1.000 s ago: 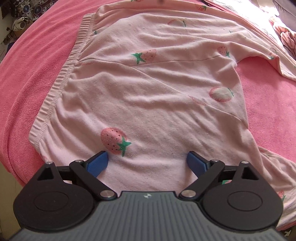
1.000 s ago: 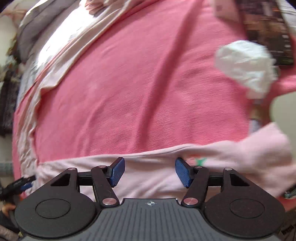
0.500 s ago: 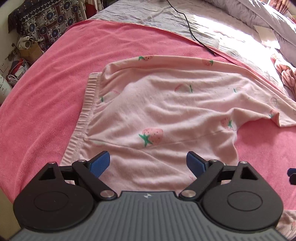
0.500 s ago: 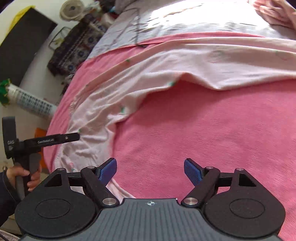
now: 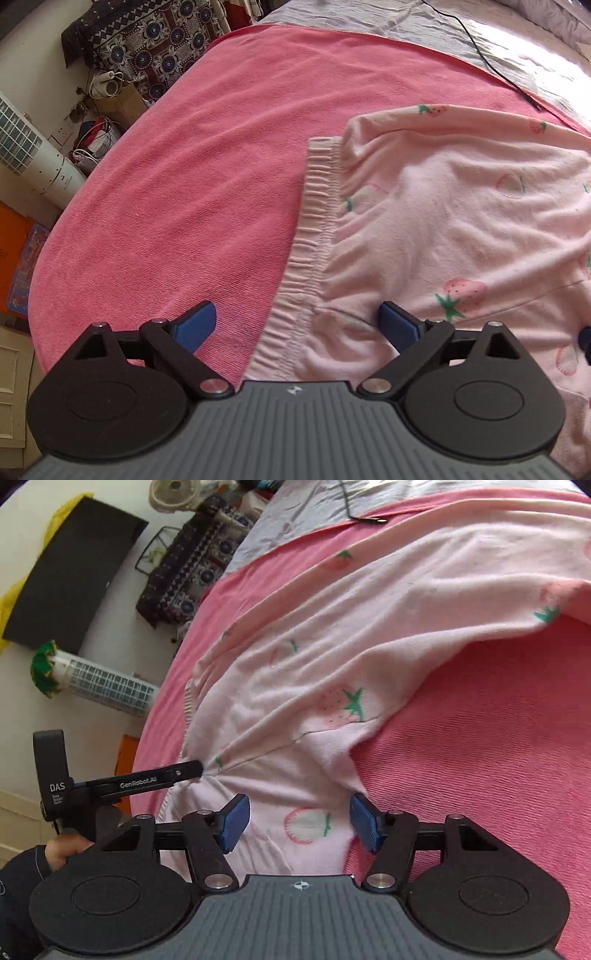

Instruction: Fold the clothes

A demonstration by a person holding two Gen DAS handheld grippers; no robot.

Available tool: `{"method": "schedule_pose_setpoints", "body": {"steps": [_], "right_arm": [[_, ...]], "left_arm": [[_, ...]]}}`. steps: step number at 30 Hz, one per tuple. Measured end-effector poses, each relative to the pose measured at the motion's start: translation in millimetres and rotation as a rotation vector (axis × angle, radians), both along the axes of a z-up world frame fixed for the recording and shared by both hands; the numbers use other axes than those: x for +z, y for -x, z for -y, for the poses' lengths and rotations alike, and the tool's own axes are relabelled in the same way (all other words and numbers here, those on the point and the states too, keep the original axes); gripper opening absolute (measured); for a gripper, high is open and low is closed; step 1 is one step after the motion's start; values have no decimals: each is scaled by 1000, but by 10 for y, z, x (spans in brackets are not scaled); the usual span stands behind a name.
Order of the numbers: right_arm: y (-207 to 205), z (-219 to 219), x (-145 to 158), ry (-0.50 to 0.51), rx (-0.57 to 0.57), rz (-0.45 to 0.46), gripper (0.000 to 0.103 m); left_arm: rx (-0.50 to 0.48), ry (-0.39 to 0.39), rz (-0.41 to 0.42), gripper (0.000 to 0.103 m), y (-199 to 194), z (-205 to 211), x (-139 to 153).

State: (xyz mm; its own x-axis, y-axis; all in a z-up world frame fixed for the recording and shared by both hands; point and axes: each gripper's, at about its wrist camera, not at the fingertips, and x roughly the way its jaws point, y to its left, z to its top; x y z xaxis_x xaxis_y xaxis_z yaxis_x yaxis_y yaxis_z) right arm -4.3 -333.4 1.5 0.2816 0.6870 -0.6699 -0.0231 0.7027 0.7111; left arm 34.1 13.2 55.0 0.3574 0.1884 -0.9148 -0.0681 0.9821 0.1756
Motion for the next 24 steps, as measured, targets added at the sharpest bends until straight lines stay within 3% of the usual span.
{"method": "schedule_pose_setpoints", "body": {"steps": [2, 3, 6, 9, 12, 16, 18, 20, 22, 23, 24], "right_arm": [[68, 164, 47, 12, -33, -26, 63], [103, 246, 70, 18, -49, -38, 71], [132, 362, 143, -171, -72, -60, 79], [107, 397, 89, -385, -127, -91, 88], [-5, 335, -90, -438, -173, -153, 89], [-137, 253, -291, -395, -171, -226, 89], [-193, 179, -266, -309, -149, -208, 87], [-231, 66, -195, -233, -118, -167, 87], [-239, -60, -93, -139, -82, -135, 85], [-247, -97, -41, -99, -73, -128, 84], [-219, -160, 55, -26, -54, -109, 84]], "left_arm": [[-59, 145, 12, 90, 18, -10, 107], [-91, 223, 18, 90, 28, -12, 162], [-213, 457, -6, 90, 48, 103, 220], [-361, 584, -77, 90, 32, 468, 65], [-436, 608, -136, 90, 15, 694, -128], [-411, 656, -138, 88, -50, 606, -198], [-371, 644, -135, 68, -75, 471, -190], [-324, 620, -131, 56, -114, 308, -183], [-248, 564, -133, 31, -153, 131, -188], [-209, 535, -135, 9, -172, 41, -190], [-171, 506, -136, 7, -191, -48, -193]]}}
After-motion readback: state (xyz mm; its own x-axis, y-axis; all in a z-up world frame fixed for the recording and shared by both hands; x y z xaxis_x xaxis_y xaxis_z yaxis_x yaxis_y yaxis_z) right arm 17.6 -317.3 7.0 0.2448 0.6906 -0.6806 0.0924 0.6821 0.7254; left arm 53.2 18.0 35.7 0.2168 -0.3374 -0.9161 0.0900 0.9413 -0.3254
